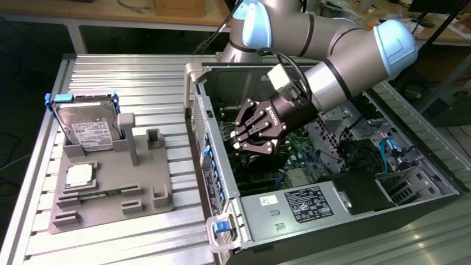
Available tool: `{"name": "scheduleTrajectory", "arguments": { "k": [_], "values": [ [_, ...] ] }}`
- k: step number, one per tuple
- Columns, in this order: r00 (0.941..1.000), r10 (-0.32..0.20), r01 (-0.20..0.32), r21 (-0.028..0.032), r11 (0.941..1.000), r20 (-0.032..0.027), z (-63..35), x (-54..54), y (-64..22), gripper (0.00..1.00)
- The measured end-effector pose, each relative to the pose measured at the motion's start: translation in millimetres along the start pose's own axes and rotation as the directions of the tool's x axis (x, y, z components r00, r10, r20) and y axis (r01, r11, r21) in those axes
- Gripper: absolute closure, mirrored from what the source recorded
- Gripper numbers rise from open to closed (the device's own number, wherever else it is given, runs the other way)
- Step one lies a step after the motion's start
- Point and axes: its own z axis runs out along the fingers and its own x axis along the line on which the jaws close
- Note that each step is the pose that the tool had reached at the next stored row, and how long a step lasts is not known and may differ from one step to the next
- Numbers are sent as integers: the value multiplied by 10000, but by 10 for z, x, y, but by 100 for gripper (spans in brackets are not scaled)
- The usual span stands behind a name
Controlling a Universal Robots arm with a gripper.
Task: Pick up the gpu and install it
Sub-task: 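Press down on the gpu until it lock into place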
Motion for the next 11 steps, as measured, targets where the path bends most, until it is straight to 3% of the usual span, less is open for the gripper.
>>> {"name": "scheduleTrajectory", "arguments": {
  "k": [11],
  "values": [
    [10000,4,-4,-3,10000,-3,75,6,-74,89]
  ]
}}
